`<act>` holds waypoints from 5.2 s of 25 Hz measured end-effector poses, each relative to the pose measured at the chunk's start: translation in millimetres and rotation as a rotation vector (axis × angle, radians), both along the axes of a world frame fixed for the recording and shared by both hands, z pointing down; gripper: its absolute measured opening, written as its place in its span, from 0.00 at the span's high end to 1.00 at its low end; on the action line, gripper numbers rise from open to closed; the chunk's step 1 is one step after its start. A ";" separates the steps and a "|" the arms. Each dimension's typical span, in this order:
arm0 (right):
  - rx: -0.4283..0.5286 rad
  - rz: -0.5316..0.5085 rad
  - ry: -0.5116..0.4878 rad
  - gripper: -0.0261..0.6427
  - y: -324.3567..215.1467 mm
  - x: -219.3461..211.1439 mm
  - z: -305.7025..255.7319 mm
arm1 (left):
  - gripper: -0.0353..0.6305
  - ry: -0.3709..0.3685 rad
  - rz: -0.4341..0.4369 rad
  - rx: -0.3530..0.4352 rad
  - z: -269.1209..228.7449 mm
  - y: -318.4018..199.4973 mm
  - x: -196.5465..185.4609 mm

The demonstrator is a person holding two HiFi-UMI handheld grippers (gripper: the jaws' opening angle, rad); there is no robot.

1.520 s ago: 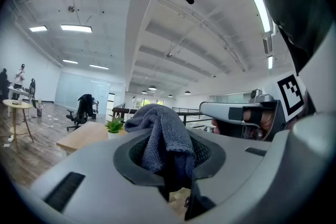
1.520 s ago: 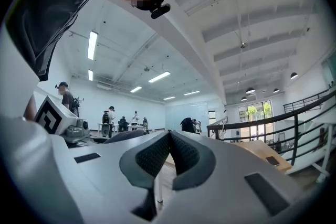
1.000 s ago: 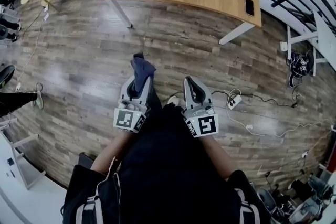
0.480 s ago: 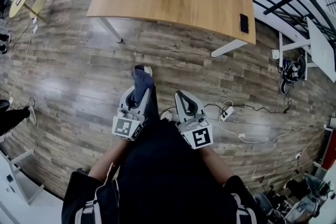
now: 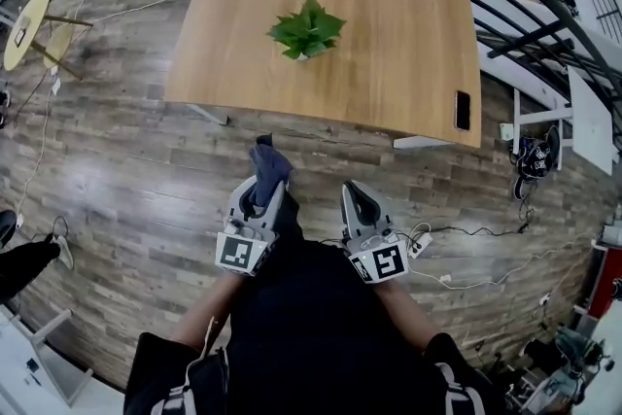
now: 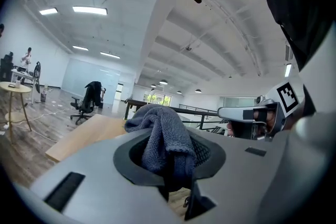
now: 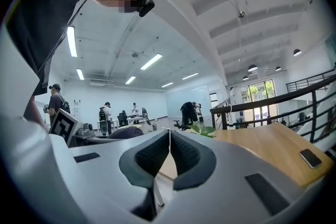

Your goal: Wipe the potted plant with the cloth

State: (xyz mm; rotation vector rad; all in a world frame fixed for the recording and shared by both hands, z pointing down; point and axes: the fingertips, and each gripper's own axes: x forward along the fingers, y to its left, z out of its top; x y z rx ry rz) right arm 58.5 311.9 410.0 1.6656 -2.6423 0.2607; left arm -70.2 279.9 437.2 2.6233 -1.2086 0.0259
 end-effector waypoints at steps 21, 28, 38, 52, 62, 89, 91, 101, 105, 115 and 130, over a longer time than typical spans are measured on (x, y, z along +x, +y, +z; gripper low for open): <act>-0.084 0.042 0.011 0.93 -139.4 7.0 51.2 | 0.77 -0.089 0.031 -0.057 76.3 -157.6 -28.9; -0.091 0.014 0.083 0.93 -190.6 34.8 100.2 | 0.77 -0.069 -0.016 -0.222 131.6 -210.5 -14.9; -0.191 -0.212 0.167 0.66 -252.6 57.7 176.2 | 0.77 -0.244 0.023 -0.285 210.4 -270.6 -3.4; -0.305 -0.406 0.314 0.60 -325.8 48.9 247.9 | 0.77 -0.322 0.084 -0.321 246.2 -323.5 41.6; -0.321 -0.569 0.411 0.59 -341.8 7.5 248.3 | 0.77 -0.380 0.193 -0.326 260.0 -332.4 51.1; -0.293 -0.476 0.415 0.59 -333.6 29.0 248.0 | 0.77 -0.403 0.128 -0.295 261.1 -315.8 38.3; -0.282 -0.506 0.446 0.59 -343.7 27.1 248.4 | 0.77 -0.398 0.098 -0.298 260.4 -323.6 34.1; -0.233 -0.652 0.503 0.59 -347.7 -2.4 248.2 | 0.78 -0.436 0.171 -0.291 259.1 -327.7 40.1; -0.233 -0.646 0.503 0.59 -348.4 -2.5 247.9 | 0.77 -0.437 0.193 -0.289 256.3 -316.2 44.1; -0.237 -0.632 0.504 0.59 -349.3 -2.9 248.0 | 0.78 -0.391 0.228 -0.317 251.7 -297.7 51.0; -0.287 -0.634 0.461 0.59 -329.6 1.1 256.7 | 0.77 -0.395 0.076 -0.351 260.0 -324.4 19.2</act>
